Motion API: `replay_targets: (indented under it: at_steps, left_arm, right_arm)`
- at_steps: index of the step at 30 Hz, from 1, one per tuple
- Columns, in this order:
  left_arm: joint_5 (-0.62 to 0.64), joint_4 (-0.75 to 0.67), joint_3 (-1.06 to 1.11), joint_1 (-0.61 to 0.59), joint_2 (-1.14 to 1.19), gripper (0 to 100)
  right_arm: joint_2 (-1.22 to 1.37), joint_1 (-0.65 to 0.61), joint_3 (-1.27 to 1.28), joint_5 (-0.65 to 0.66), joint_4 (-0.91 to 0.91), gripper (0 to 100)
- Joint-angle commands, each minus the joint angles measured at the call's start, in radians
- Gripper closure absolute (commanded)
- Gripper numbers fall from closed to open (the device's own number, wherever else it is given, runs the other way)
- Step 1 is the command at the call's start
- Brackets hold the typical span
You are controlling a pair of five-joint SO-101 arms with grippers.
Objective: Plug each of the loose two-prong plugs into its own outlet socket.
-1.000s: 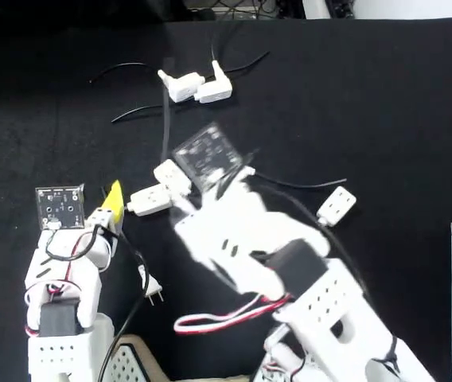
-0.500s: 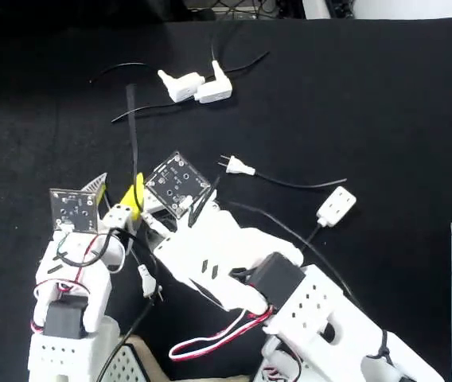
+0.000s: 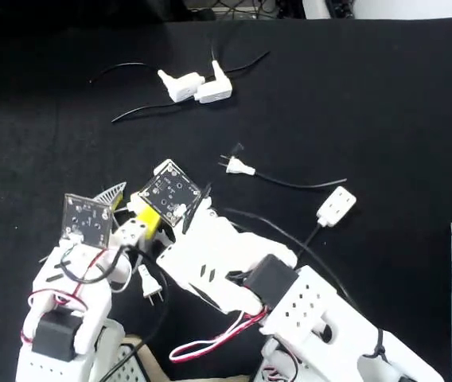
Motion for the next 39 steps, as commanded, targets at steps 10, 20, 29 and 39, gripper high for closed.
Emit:
replay_targets:
  at_steps: [10,20,29,39]
  left_arm:
    - [-0.049,-0.025,-0.030,-0.197,0.018,79]
    - [-0.252,-0.064,-0.143,-0.223,0.394,79]
    - [-0.539,0.054,-0.449,-0.064,0.937,79]
    - [-0.591,-0.083,-0.654,-0.022,1.501,79]
  right_arm:
    - [-0.013,0.230,-0.005,-0.044,-0.074,98.6]
    - [-0.013,0.404,0.165,-0.071,-0.272,98.5]
    - [-0.013,0.568,0.219,-0.071,-0.353,98.5]
    - [-0.013,0.572,0.229,-0.071,-0.348,98.5]
